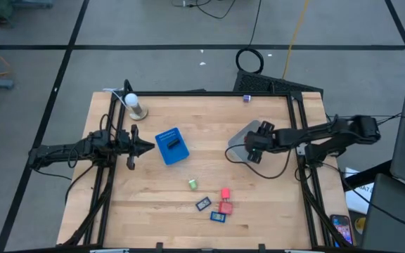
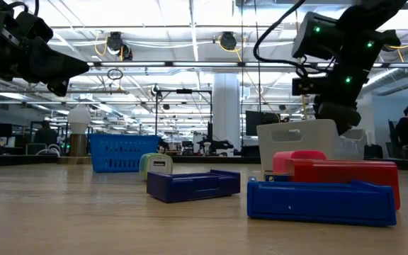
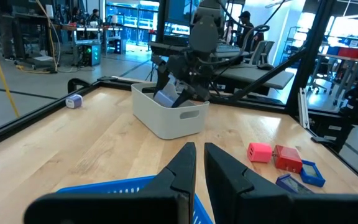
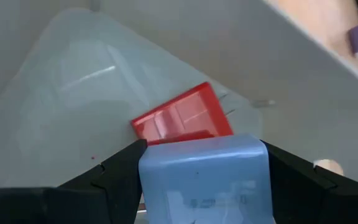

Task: Pick & Place Office items
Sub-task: Put the light blue charger adapter into the grey bin, then put the top blue digital timer into the blue bin

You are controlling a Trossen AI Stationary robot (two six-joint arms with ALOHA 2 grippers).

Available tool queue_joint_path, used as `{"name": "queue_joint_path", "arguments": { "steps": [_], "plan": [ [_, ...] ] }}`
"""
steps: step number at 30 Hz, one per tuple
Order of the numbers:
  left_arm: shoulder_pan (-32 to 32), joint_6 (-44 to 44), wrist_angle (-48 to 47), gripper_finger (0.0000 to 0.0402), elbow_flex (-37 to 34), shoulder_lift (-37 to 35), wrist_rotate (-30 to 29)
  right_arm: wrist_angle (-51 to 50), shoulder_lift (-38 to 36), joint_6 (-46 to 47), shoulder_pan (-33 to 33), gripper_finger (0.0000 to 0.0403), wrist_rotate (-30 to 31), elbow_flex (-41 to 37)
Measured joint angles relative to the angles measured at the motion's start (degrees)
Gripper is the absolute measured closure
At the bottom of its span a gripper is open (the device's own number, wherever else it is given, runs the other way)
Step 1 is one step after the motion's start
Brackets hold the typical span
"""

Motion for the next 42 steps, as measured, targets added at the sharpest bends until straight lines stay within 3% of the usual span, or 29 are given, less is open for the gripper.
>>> {"name": "queue_joint_path", "arguments": {
  "steps": [7,20,26,33,38,42],
  "plan": [
    [0.01,0.01,0.0,0.0369,0.0,0.0,-0.02,0.01,1.86,-0.1,-1.04,0.0141,-1.27,0.02],
    [0.0,-0.09,0.0,0.0369,0.0,0.0,0.0,0.02,1.97,-1.5,-1.14,0.009,-1.26,0.02],
    [0.01,-0.27,0.0,0.0369,0.0,-0.02,0.0,-0.04,-2.63,-2.2,-1.1,0.01,-1.28,-0.01],
    [-0.01,-2.18,0.0,0.0369,0.0,-0.02,0.0,6.36,-16.26,-6.69,1.07,0.0173,-3.23,-0.07],
    [0.0,-4.15,-0.02,0.0369,0.0,0.0,-0.02,23.87,-27.09,-12.06,3.47,0.0275,-12.81,-5.19],
    [-0.01,-3.39,-0.02,0.0369,0.0,-0.02,-0.04,34.25,-34.87,-10.74,3.69,0.0363,-18.46,-12.19]
  ]
}}
